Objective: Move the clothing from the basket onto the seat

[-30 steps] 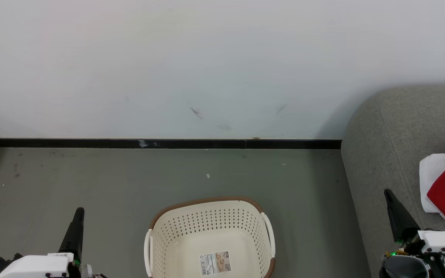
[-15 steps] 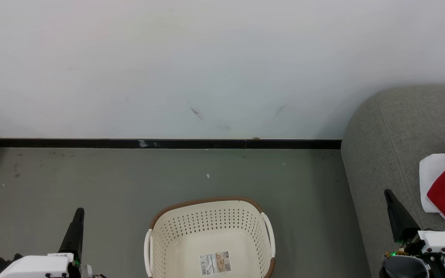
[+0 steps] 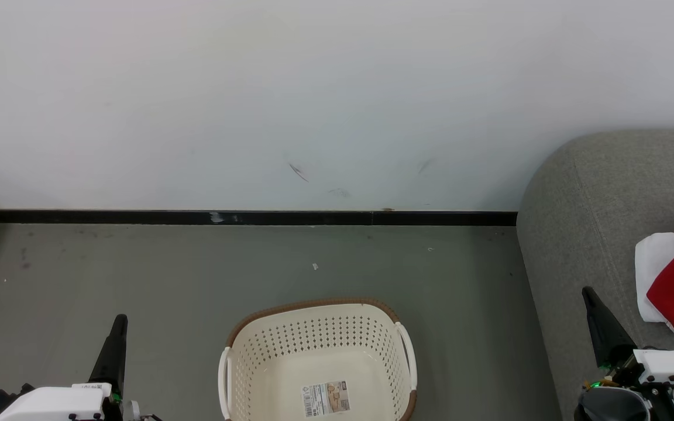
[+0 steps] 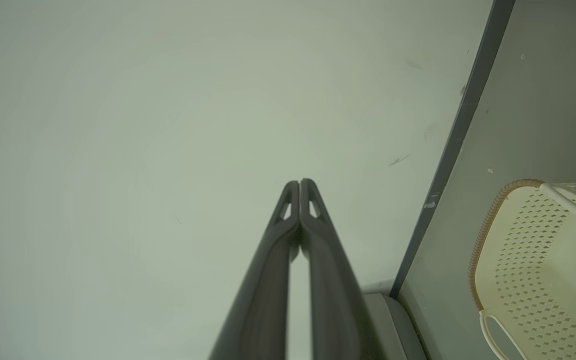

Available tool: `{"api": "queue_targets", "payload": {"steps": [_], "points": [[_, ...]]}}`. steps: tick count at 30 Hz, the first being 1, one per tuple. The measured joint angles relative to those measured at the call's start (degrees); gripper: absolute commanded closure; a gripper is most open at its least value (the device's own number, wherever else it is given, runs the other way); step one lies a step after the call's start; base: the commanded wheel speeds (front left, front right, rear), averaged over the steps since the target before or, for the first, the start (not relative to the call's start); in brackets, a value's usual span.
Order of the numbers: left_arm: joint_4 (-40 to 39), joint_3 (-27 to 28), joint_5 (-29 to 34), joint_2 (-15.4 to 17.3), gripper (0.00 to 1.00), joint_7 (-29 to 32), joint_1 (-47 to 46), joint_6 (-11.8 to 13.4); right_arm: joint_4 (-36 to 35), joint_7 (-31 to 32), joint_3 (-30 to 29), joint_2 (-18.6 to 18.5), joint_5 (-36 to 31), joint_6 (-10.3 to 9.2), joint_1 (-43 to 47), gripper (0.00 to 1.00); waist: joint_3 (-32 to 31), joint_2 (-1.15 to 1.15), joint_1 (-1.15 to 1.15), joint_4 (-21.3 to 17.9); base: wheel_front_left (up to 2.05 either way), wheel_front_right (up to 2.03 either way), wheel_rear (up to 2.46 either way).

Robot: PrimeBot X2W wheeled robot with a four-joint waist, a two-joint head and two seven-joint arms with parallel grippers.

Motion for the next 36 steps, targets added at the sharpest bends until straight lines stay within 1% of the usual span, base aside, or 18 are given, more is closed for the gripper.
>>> {"api": "queue_targets", "payload": {"steps": [36], "points": [[0.3,0.1,0.0,0.0,1.0,0.0,-0.1,-0.1,0.0,0.0,0.0,-0.1,0.1,0.0,0.0,1.0,0.0,0.0,-0.01,0.0,0.0,0.0,0.0]]}}
